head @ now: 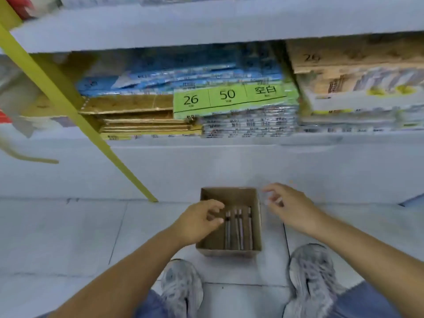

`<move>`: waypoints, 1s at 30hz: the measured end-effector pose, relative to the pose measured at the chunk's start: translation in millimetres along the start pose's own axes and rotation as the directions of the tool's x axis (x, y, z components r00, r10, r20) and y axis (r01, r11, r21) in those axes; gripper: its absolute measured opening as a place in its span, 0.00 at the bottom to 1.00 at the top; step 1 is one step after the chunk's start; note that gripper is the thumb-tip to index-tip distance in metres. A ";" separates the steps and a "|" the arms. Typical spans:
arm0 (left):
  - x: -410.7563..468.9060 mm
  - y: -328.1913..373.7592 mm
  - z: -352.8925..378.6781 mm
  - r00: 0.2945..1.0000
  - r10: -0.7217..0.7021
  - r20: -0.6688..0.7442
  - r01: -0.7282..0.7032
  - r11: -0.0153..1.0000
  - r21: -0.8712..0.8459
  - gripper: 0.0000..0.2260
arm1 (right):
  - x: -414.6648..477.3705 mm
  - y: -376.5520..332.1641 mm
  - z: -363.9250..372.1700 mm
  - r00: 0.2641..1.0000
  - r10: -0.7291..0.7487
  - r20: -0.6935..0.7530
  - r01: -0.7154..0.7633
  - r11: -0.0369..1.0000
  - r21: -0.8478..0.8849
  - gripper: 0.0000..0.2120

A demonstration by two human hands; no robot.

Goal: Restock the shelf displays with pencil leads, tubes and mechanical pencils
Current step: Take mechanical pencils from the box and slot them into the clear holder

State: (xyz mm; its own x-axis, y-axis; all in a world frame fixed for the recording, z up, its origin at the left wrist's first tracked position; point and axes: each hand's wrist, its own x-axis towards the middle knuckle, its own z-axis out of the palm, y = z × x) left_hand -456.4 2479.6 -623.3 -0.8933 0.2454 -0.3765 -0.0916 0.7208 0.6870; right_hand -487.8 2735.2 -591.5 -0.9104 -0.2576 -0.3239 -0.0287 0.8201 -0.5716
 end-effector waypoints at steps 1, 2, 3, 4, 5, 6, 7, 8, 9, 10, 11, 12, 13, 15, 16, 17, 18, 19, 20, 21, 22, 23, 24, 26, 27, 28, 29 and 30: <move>9.3 -12.7 15.0 0.995 -0.089 0.051 0.091 0.996 -0.024 0.20 | 3.5 14.9 19.6 0.996 0.075 0.045 -0.076 0.997 0.011 0.19; 19.7 -23.9 28.1 0.982 -0.164 0.089 0.169 0.985 -0.046 0.22 | 6.7 26.3 35.3 0.987 0.135 0.089 -0.139 0.989 0.048 0.22; 30.5 -33.2 39.8 0.968 -0.223 0.116 0.232 0.970 -0.069 0.24 | 9.1 35.0 47.8 0.975 0.181 0.132 -0.194 0.976 0.095 0.25; 40.8 -41.1 50.2 0.953 -0.270 0.141 0.283 0.955 -0.089 0.26 | 10.6 42.1 58.1 0.962 0.210 0.174 -0.235 0.961 0.142 0.27; 50.9 -47.4 59.6 0.936 -0.306 0.171 0.327 0.939 -0.108 0.28 | 11.6 47.8 66.8 0.952 0.222 0.213 -0.262 0.947 0.188 0.29; 60.2 -53.4 68.4 0.919 -0.336 0.205 0.365 0.922 -0.126 0.30 | 12.0 51.8 74.5 0.943 0.225 0.245 -0.282 0.931 0.232 0.30; 68.7 -58.9 77.4 0.904 -0.360 0.232 0.397 0.907 -0.140 0.31 | 12.3 55.2 80.4 0.936 0.226 0.269 -0.299 0.914 0.273 0.30; 76.8 -63.5 85.9 0.891 -0.380 0.249 0.423 0.893 -0.152 0.31 | 12.1 58.3 85.1 0.931 0.229 0.284 -0.315 0.897 0.309 0.30; 84.4 -68.4 93.2 0.878 -0.399 0.263 0.448 0.879 -0.161 0.30 | 11.6 61.1 89.4 0.927 0.234 0.294 -0.331 0.880 0.341 0.31; 90.5 -73.2 100.3 0.865 -0.417 0.278 0.472 0.864 -0.174 0.28 | 10.6 63.7 92.7 0.923 0.238 0.302 -0.343 0.864 0.368 0.31; 96.1 -78.0 106.9 0.850 -0.437 0.295 0.500 0.845 -0.189 0.28 | 9.7 66.4 95.2 0.920 0.238 0.312 -0.353 0.851 0.389 0.30; 100.5 -82.3 112.7 0.831 -0.460 0.313 0.533 0.821 -0.207 0.28 | 8.9 69.1 97.6 0.916 0.234 0.325 -0.359 0.838 0.410 0.30; 104.2 -86.3 117.8 0.810 -0.486 0.327 0.566 0.794 -0.223 0.29 | 8.0 70.6 99.8 0.914 0.227 0.336 -0.364 0.825 0.433 0.30; 112.5 -94.6 127.4 0.787 -0.526 0.321 0.605 0.759 -0.239 0.28 | 7.0 73.0 103.5 0.916 0.213 0.340 -0.364 0.799 0.479 0.29; 116.5 -97.6 131.2 0.783 -0.539 0.310 0.614 0.749 -0.249 0.26 | 7.4 74.0 105.3 0.919 0.213 0.332 -0.363 0.788 0.498 0.30; 119.9 -99.1 134.9 0.781 -0.545 0.306 0.620 0.739 -0.265 0.25 | 8.2 75.4 106.8 0.921 0.215 0.325 -0.362 0.780 0.511 0.30; 123.0 -99.3 138.2 0.780 -0.545 0.308 0.622 0.729 -0.285 0.24 | 9.1 76.8 108.0 0.922 0.214 0.324 -0.363 0.771 0.523 0.30; 126.5 -99.1 140.2 0.783 -0.539 0.312 0.619 0.724 -0.305 0.22 | 9.9 78.2 108.8 0.921 0.211 0.327 -0.365 0.759 0.539 0.30; 129.7 -97.8 142.1 0.792 -0.523 0.314 0.607 0.728 -0.318 0.22 | 10.1 78.9 108.9 0.921 0.207 0.330 -0.367 0.746 0.556 0.30; 132.2 -96.0 143.7 0.802 -0.507 0.315 0.593 0.736 -0.327 0.21 | 10.1 78.8 108.3 0.922 0.203 0.329 -0.366 0.737 0.569 0.30; 134.7 -93.8 145.3 0.811 -0.491 0.318 0.581 0.740 -0.340 0.19 | 10.4 78.3 107.5 0.924 0.202 0.326 -0.363 0.733 0.575 0.30; 137.4 -91.5 146.6 0.815 -0.481 0.324 0.576 0.733 -0.362 0.16 | 11.3 78.5 107.0 0.924 0.202 0.324 -0.363 0.733 0.575 0.30; 138.7 -90.1 148.2 0.810 -0.479 0.337 0.583 0.716 -0.384 0.12 | 11.1 78.9 107.5 0.920 0.206 0.333 -0.371 0.729 0.575 0.31; 140.1 -87.0 152.7 0.807 -0.475 0.351 0.588 0.693 -0.417 0.08 | 8.3 78.6 108.7 0.916 0.210 0.341 -0.382 0.717 0.583 0.32; 142.0 -84.9 153.7 0.809 -0.466 0.359 0.586 0.682 -0.437 0.08 | 8.2 78.3 108.3 0.918 0.212 0.335 -0.380 0.712 0.590 0.32; 143.5 -83.4 155.4 0.809 -0.455 0.373 0.587 0.668 -0.457 0.09 | 7.9 78.7 108.0 0.919 0.218 0.329 -0.381 0.707 0.596 0.32; 145.4 -83.2 157.7 0.809 -0.446 0.383 0.586 0.662 -0.467 0.08 | 7.4 79.2 107.9 0.919 0.222 0.325 -0.382 0.704 0.599 0.32; 146.6 -82.2 159.1 0.808 -0.433 0.400 0.587 0.660 -0.469 0.08 | 7.5 79.2 108.2 0.920 0.221 0.325 -0.382 0.701 0.603 0.32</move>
State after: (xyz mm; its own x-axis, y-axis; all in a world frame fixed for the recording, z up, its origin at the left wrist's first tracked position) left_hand -509.9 2559.4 -833.9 -0.5057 0.1452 -0.8504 -0.7907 0.3162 0.5242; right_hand -452.2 2743.0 -720.8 -0.7093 -0.2214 -0.6692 0.5761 0.3650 -0.7314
